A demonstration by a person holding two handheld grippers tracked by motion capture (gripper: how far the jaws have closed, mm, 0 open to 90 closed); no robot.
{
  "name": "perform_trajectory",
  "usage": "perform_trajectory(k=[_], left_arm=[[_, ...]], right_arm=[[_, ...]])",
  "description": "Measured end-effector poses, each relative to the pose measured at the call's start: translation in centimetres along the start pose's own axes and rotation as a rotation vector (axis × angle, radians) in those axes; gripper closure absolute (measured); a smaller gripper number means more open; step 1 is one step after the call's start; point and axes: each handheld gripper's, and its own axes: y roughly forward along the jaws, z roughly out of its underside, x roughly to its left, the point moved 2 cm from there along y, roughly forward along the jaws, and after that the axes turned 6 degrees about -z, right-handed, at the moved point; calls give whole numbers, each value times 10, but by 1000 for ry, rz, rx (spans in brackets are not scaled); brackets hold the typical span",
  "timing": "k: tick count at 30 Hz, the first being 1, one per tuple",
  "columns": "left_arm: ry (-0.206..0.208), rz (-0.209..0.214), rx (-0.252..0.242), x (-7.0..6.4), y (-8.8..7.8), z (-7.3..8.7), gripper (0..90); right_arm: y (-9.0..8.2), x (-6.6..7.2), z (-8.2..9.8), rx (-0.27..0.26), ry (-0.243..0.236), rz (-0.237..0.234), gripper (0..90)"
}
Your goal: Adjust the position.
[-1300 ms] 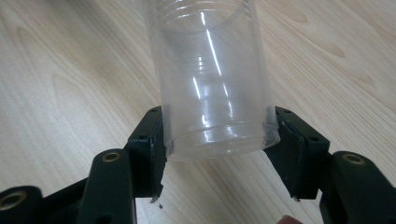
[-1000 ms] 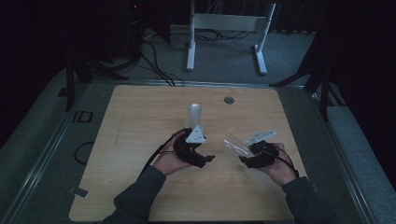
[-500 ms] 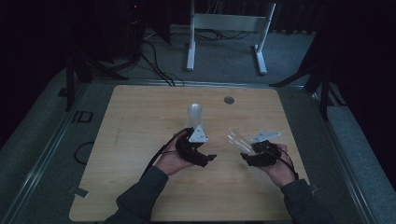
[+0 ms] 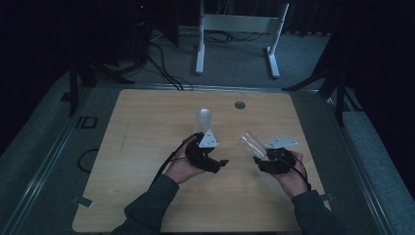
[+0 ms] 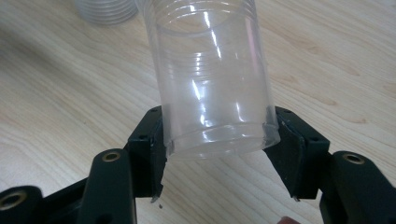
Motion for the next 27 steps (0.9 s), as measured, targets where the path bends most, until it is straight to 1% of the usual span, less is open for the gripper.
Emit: perform_trajectory(k=[3,7,13,18,23,27], left_arm=[[-1,-4,1,0,1,0,230],[-13,-7,-6,-1,2,-1,229],[-29,-12,-18,-1,2,-1,229],[-41,-18,-29,-1,3,-2,229],[-46,-27,-38,-2,4,-4,229],[-54,-26,-47,-3,5,-4,229]], right_arm=[[0,0,1,-9,10,12,417],[-1,-1,2,-27,28,30,417],[-2,-1,5,-52,44,53,417],[-3,-1,7,-87,72,68,417],[-1,3,9,-118,79,84,417],[0,6,9,-132,74,97,417]])
